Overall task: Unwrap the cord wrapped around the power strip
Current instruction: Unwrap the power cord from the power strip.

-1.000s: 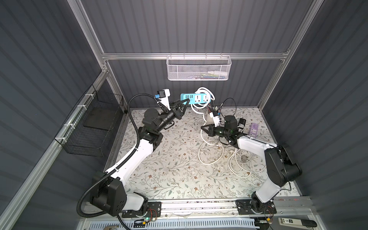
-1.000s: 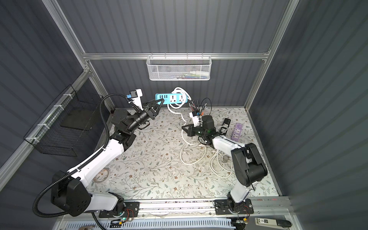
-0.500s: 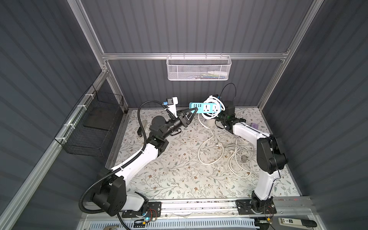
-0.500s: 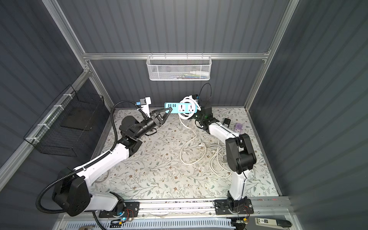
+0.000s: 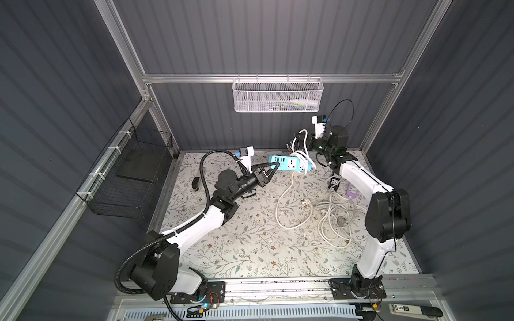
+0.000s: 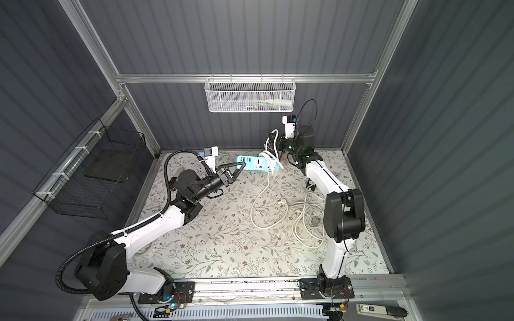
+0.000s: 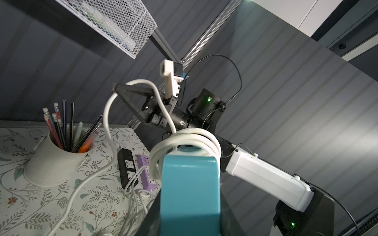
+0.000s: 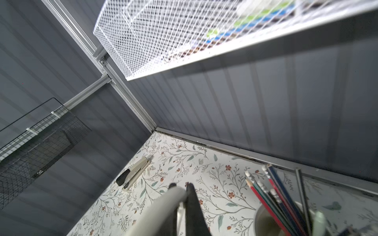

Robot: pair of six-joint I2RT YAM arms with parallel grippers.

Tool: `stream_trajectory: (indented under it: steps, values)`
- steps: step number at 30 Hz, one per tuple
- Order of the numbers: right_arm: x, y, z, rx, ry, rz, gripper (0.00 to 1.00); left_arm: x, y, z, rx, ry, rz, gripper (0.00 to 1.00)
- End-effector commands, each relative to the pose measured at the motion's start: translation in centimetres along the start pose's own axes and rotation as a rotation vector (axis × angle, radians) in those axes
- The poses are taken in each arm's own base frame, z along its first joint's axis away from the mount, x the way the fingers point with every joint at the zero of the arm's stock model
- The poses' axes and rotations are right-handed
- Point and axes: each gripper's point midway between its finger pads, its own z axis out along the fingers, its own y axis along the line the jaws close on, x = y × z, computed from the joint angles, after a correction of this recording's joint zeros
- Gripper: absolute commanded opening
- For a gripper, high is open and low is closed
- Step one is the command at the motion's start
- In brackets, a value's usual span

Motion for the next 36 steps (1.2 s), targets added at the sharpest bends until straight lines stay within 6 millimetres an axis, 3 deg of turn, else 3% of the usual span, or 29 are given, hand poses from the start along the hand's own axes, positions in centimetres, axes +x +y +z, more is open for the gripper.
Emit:
stream_trajectory:
  steps: [1, 10, 14, 17, 23, 30, 36]
  values:
    - [-5.0, 2.8, -3.1, -0.035, -0.092, -0.070, 0.00, -0.2, -1.3, -0.4, 0.045, -0.014, 0.014, 0.00]
    - [-9.9, 4.3, -9.3, 0.003, -0.189, -0.102, 0.00, 1.1, 0.3, -0.8, 0.000, 0.010, 0.006, 0.00]
    - [-10.7, 4.9, -11.4, 0.035, -0.201, -0.106, 0.00, 1.0, 0.9, -1.1, -0.040, -0.003, 0.032, 0.00]
    - [-10.1, 4.9, -12.8, 0.075, -0.185, -0.092, 0.00, 0.3, 1.0, -1.3, -0.076, -0.015, 0.082, 0.00]
    - [-6.1, 3.3, -14.7, 0.204, -0.102, -0.048, 0.00, -3.4, 1.0, -2.1, -0.182, -0.094, 0.225, 0.00]
    - [0.1, 1.1, -17.2, 0.356, 0.029, 0.044, 0.00, -9.7, 1.2, -4.8, -0.307, -0.231, 0.375, 0.00]
    - [7.0, 0.0, -16.7, 0.417, 0.217, 0.110, 0.00, -12.7, 1.0, -6.1, -0.361, -0.307, 0.463, 0.00]
